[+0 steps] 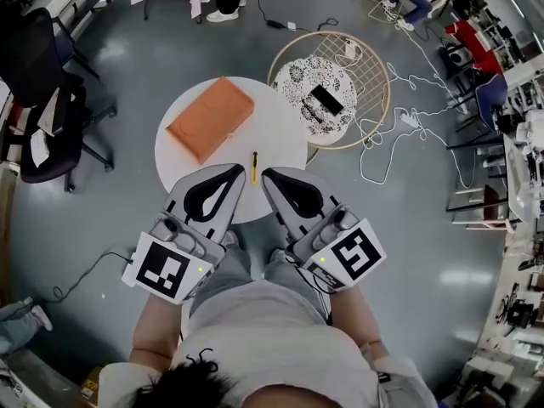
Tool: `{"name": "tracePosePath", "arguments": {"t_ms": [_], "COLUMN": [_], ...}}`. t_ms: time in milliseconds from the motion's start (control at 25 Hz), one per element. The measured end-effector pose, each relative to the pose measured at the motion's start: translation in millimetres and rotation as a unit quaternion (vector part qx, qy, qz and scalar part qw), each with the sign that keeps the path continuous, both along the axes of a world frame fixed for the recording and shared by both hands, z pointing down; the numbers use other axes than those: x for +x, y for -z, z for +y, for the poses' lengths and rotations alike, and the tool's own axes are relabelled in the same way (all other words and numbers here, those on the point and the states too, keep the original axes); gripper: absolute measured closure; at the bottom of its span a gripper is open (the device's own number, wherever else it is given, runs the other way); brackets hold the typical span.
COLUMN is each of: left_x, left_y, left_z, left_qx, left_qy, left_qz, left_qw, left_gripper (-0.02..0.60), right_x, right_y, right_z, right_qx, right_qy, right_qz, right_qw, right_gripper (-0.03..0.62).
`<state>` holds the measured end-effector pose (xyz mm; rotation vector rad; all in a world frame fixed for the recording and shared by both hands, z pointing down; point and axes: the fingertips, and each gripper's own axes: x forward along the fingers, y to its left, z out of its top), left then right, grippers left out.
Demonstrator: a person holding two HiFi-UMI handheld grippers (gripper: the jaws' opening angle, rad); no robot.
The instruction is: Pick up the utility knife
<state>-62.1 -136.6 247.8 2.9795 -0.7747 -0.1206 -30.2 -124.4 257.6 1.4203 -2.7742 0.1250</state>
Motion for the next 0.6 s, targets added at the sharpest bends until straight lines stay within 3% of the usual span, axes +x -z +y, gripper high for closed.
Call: {"name": "tracePosePath", "arguments": {"t_ms": [600], "left_x": [12], "left_y": [-33], "left_z": [-46], "left_qx": [-0.027], "left_qy": [-0.076], "left_qz": [0.001], "left_qw": [0.9968], "left_gripper": [0.571], "right_x": [26], "right_y": [-73], "right_z": [-62], "right_qx": [-0.081], "right_qy": [-0.108], "right_qz": [0.009], "right_qw": [0.991], "right_gripper": [0.585]}}
